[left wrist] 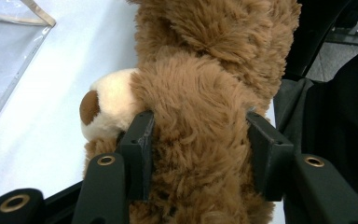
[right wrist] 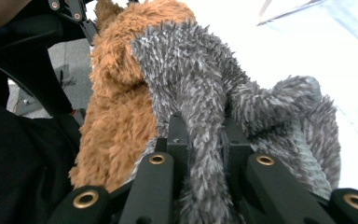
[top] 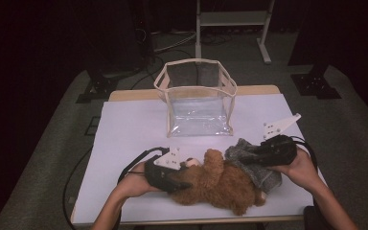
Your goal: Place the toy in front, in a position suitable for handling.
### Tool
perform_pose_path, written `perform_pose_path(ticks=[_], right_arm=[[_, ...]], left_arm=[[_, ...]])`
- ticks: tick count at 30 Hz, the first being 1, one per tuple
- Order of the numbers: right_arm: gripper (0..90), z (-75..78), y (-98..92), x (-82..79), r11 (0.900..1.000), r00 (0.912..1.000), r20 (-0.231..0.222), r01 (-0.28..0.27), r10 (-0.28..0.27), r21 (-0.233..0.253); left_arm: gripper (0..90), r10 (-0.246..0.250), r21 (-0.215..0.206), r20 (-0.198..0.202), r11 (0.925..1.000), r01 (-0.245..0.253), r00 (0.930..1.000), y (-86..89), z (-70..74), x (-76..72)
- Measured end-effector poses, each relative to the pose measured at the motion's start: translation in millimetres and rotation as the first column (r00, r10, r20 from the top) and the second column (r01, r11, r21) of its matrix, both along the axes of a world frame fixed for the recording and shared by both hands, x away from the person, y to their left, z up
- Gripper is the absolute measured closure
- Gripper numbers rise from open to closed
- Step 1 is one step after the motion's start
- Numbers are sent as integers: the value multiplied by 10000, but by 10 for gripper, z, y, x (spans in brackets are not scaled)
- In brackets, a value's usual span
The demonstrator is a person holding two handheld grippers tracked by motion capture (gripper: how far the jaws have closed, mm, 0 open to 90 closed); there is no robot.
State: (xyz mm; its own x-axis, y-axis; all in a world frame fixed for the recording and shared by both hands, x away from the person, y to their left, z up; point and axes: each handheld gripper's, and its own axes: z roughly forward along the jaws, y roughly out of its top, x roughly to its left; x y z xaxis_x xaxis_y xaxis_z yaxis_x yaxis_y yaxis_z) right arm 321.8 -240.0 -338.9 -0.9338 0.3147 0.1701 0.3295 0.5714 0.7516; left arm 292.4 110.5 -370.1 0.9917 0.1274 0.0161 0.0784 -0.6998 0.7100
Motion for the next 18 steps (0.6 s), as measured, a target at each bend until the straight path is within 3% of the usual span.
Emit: perform_pose_path(ticks=[6, 10, 13, 18], right_arm=[[774, -81, -207, 38, 9990, 9985, -345, 430, -433, -101], [774, -16, -372, -13, 9968, 9966, -206, 789, -792, -126], [774, 62, -315, -40, 9979, 9980, 0, 638, -638, -145], [773, 105, -62, -20, 9998, 10000, 65, 29, -28, -194]], left_arm=[[493, 52, -80, 9, 10000, -52, 10000, -6, 2, 20], [491, 95, 15, -19, 10000, -95, 10000, -39, 15, 24], [490, 57, 143, 53, 9999, -58, 10000, -60, 30, 27], [489, 58, 83, 47, 9999, -58, 10000, -52, 24, 28]])
